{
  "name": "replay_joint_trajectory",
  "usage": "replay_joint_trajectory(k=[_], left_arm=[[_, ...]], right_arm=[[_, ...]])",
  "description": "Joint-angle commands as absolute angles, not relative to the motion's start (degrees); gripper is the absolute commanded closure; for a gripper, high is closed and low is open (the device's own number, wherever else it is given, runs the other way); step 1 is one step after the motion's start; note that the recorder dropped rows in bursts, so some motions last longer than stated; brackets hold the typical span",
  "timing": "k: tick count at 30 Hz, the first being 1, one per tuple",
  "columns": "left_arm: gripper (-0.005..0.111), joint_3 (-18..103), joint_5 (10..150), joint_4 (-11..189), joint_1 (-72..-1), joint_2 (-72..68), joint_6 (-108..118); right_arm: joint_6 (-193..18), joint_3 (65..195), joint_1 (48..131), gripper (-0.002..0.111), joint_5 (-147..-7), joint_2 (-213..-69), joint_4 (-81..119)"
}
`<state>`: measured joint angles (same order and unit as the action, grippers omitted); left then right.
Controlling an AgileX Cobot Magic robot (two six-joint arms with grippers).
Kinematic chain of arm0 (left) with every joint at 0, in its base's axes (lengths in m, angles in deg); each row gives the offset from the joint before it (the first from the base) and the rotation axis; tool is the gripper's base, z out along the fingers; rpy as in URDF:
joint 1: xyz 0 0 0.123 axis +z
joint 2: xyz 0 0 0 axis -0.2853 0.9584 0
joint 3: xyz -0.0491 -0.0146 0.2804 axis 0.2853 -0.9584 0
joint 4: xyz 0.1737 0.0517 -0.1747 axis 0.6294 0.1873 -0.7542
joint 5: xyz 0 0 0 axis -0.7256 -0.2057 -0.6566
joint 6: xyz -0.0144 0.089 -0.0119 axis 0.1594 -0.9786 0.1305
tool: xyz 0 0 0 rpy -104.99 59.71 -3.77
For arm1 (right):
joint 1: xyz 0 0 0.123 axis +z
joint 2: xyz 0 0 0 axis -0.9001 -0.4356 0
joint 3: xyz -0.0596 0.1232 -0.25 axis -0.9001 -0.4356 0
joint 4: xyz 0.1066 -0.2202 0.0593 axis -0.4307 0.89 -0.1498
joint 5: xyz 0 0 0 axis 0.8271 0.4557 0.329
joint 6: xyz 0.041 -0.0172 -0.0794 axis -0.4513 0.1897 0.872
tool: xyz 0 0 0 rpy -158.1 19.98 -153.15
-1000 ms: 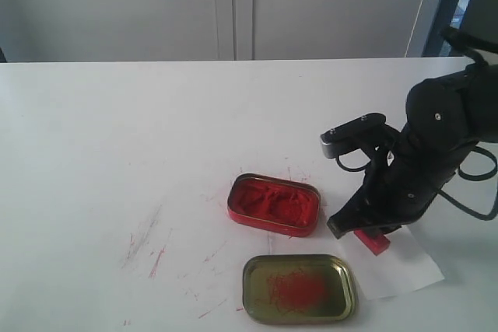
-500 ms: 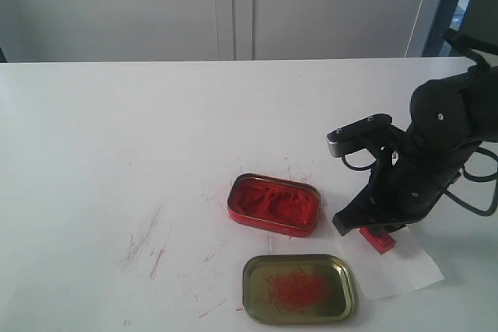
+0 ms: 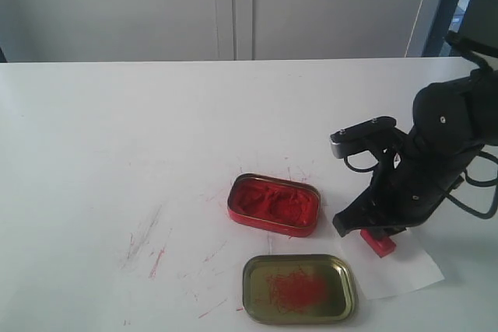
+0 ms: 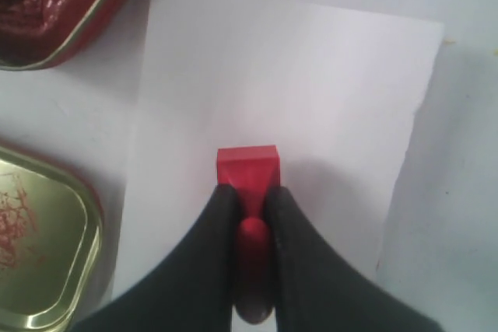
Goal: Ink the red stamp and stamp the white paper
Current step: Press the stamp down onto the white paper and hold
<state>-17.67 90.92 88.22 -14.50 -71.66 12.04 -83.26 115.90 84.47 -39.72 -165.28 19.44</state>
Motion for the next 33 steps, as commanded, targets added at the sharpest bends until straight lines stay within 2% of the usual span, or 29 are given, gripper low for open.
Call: replay_joint_trajectory(k=[1,15,33], left_arm=[[0.107,-17.9,91.1,87.7,-14.5,-71.9,12.0],[0.107,-17.9,91.1,87.7,-14.5,-71.9,12.0],[0.107,-17.9,91.1,87.7,-14.5,-71.9,12.0]], right_arm=[[-84.4,113.8,84.0,0.108,-42.6,-165.5,19.0],[-85.6,113.4,84.0,0.108,-44.8,-166.3,19.0],[-85.6,113.4,84.0,0.108,-45.0,-176.6,19.0]])
